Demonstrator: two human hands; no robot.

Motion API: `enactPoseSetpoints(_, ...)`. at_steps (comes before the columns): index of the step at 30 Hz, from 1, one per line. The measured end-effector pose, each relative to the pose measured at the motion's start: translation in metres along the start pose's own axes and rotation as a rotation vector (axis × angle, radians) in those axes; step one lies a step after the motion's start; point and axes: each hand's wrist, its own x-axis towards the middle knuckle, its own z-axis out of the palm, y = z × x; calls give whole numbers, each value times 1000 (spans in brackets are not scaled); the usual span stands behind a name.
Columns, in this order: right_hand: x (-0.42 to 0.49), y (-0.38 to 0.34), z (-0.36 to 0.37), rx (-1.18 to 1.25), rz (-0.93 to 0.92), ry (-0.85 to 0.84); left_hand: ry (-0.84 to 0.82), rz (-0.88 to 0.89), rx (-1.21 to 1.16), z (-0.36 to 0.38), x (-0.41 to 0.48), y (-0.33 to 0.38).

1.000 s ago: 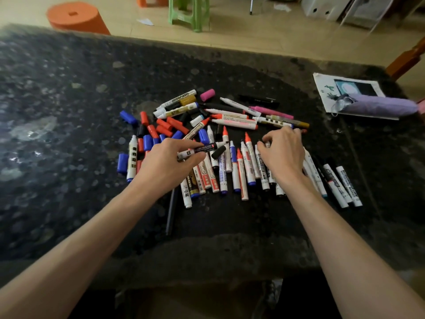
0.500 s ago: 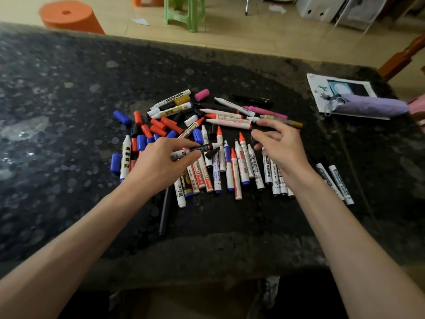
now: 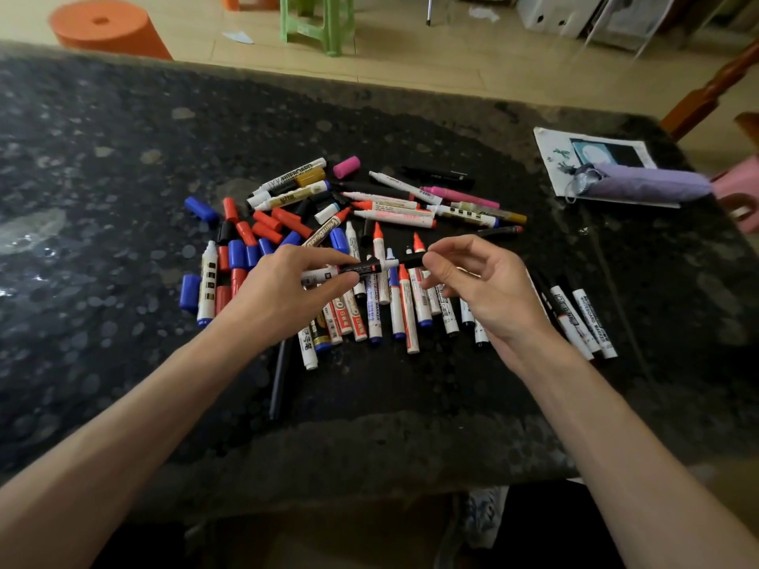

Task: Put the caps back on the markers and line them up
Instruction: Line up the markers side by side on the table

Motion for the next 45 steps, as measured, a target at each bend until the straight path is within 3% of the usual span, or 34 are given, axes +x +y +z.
enactPoseSetpoints(12,0,2,-2,-68,-46,-45,-21,-4,-9,2,4,-2)
enactPoseSetpoints(18,0,-1,-2,113,68,14,-9,-7,-14,2,3,0)
enactPoseSetpoints(25,3,13,-3,-316,-44,-64,-23,-13,-15,2,3,1)
enactPoseSetpoints(28,4,12,-2,-277,-78,-18,-33,-19,-13,2,3,0)
enactPoseSetpoints(37,0,8,1,-233,-177,-85,-57,-22,-4,2,3,2)
enactPoseSetpoints(45,0,11,7,-402,-293,-146,-74,55,40,2,1,5)
